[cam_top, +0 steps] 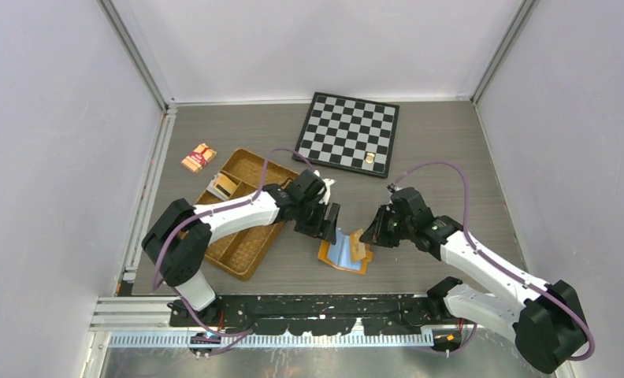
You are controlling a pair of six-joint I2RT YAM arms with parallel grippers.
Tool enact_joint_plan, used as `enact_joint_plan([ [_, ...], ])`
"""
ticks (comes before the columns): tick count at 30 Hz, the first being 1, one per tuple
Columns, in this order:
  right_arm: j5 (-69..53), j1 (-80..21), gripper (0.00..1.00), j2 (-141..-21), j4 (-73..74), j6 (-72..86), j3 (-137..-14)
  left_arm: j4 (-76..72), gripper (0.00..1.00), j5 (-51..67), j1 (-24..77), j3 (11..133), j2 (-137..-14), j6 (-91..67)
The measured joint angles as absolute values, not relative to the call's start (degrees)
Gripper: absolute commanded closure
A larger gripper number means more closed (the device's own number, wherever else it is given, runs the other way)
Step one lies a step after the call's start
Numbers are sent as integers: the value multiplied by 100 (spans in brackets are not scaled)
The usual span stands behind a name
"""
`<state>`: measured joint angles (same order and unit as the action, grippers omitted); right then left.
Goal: Put the credit cards into the card holder
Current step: Insert the credit card into the card holder.
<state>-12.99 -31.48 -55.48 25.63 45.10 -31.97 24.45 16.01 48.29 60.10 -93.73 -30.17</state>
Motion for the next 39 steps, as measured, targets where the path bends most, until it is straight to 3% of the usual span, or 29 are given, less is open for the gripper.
enact_joint_plan([
  [6,-1835,-3148,100,-5793,1890,4661,-2856,2427,69,1590,4836,6010,-9673,-3146],
  [14,-2132,-3148,100,-5857,1406,4779,-2499,2427,88,1557,4836,6010,-9793,-3159],
  [23,-2233,-3148,99,-6117,829,4950,-2248,2405,94,1566,4836,6001,-9863,-3234],
  [39,-1981,-3148,99,-6431,340,5103,-2056,2344,96,1627,4836,5964,-9959,-3260],
])
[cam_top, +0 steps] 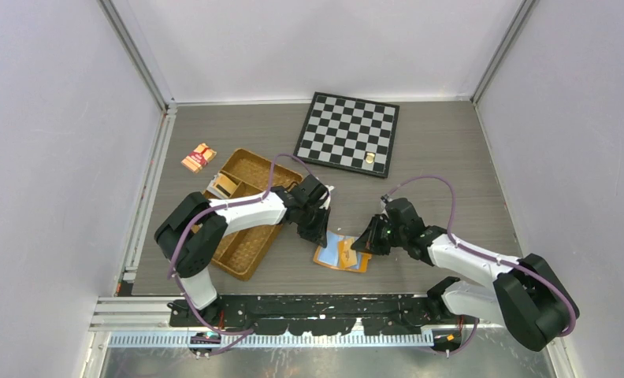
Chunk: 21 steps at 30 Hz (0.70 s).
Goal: Put the credit cards into the card holder
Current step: Insert the credit card into the card holder.
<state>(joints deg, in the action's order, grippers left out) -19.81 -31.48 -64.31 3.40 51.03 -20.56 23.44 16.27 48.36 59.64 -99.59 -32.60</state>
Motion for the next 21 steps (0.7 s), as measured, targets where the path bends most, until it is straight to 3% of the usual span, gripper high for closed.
enact_joint_plan([
  [14,-1678,-3148,99,-6580,-283,5166,-1782,2314,93,1673,4831,5948,-9979,-3262],
  [18,-1629,-3151,100,-6650,-414,5218,-1767,2292,88,1710,4827,5937,-9979,-3267],
  [21,-1592,-3166,100,-6689,-464,5247,-1765,2285,79,1719,4825,5933,-9979,-3267],
])
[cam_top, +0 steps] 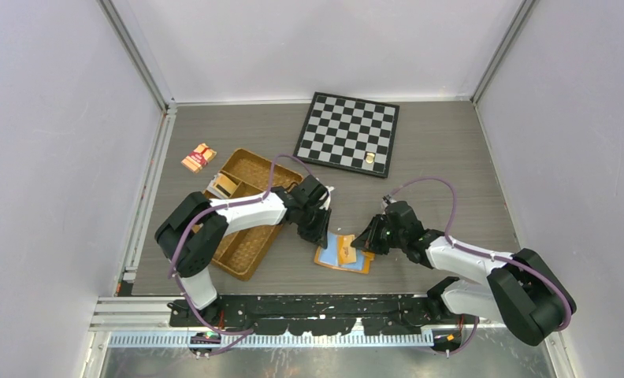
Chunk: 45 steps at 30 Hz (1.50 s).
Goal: Put the credit cards into the card holder
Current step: Insert the credit card into the card holder.
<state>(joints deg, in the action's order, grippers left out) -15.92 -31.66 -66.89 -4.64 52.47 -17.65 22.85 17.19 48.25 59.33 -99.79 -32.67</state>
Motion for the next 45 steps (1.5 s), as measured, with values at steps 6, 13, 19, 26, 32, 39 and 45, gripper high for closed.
enact_joint_plan([
  [6,-1470,-3210,100,-6689,-478,5275,-1756,2320,56,1758,4827,5885,-9977,-3260],
  [13,-1409,-3229,99,-6689,-491,5290,-1745,2357,55,1754,4827,5749,-9885,-3282],
  [19,-1361,-3267,100,-6716,-504,5290,-1745,2335,71,1756,4825,5524,-9662,-3400],
  [26,-1153,-3487,100,-6755,-585,5400,-1743,2147,84,1881,4818,5258,-9662,-3601],
  [32,-943,-3658,99,-6770,-738,5586,-1675,2049,90,1973,4807,5179,-9662,-3704],
  [39,-812,-3782,80,-6862,-849,5675,-1688,1999,100,2016,4786,5129,-9662,-3732],
  [45,-576,-3900,63,-6744,-493,5642,-1848,1916,100,2010,4790,5116,-9660,-3750],
])
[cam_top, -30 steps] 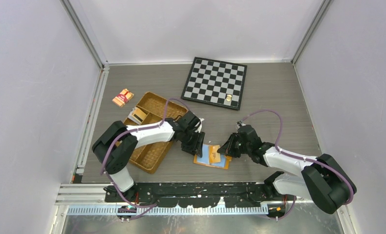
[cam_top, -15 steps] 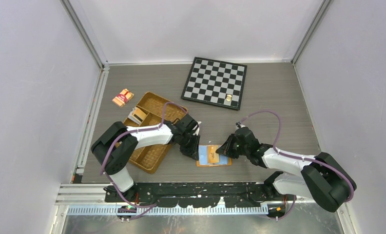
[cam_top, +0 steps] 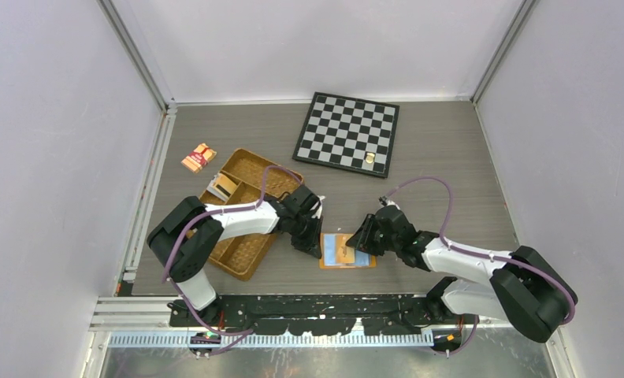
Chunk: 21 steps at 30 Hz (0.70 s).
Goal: Put the credit cards into the card holder
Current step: Insert the credit card into the card holder.
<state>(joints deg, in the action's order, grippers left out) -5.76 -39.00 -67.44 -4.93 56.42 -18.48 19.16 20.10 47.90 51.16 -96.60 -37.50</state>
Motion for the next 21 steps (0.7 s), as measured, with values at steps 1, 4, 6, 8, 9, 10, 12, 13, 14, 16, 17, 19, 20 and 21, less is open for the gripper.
enact_joint_plan([
  [1,-543,-3911,63,-6711,-427,5627,-1868,1883,100,2010,4790,5113,-9660,-3747],
  [4,-469,-3955,61,-6689,-287,5586,-1942,1833,100,2008,4790,5113,-9660,-3747],
  [6,-414,-4016,61,-6692,-222,5566,-1984,1824,100,2005,4790,5113,-9660,-3747],
  [8,-366,-4088,59,-6735,-158,5561,-2045,1822,100,2003,4790,5113,-9660,-3747],
  [9,-336,-4128,59,-6766,-121,5557,-2088,1820,100,2003,4790,5113,-9660,-3747],
  [10,-298,-4174,58,-6805,-91,5544,-2137,1820,100,2003,4790,5113,-9660,-3747],
  [12,-222,-4254,58,-6888,-32,5527,-2233,1822,100,1999,4790,5113,-9662,-3747],
  [13,-165,-4313,57,-6949,10,5516,-2298,1822,100,1997,4790,5111,-9660,-3747],
  [14,-97,-4383,57,-7026,54,5494,-2383,1824,100,1992,4790,5109,-9662,-3747],
  [16,-5,-4488,57,-7161,115,5448,-2519,1824,100,1992,4788,5103,-9660,-3750],
  [17,36,-4543,57,-7236,148,5426,-2591,1824,100,1992,4788,5103,-9660,-3750],
  [19,145,-4646,56,-7363,224,5376,-2731,1826,100,1994,4788,5096,-9662,-3752],
  [20,185,-4678,56,-7408,257,5358,-2788,1826,100,1997,4788,5096,-9660,-3752],
  [21,239,-4722,55,-7463,298,5323,-2853,1828,100,1997,4788,5094,-9660,-3752],
])
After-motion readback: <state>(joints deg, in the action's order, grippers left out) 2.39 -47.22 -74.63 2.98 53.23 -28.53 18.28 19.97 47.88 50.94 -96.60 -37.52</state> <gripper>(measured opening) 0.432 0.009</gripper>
